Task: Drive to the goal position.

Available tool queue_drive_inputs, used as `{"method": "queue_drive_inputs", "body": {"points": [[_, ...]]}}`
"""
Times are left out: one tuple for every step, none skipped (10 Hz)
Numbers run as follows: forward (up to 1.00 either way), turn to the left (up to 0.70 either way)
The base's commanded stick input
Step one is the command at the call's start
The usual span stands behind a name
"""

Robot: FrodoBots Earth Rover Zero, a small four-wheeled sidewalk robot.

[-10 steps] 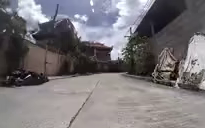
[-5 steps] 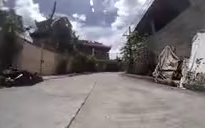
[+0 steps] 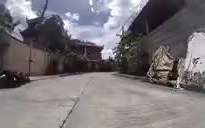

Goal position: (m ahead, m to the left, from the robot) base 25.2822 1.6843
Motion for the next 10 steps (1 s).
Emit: {"method": "queue_drive_inputs", "body": {"points": [[0.70,-0.10],[0.70,-0.16],[0.70,-0.22],[0.70,-0.28],[0.70,-0.33],[0.70,-0.35],[0.70,-0.25],[0.70,-0.09],[0.70,-0.04],[0.70,-0.02]]}}
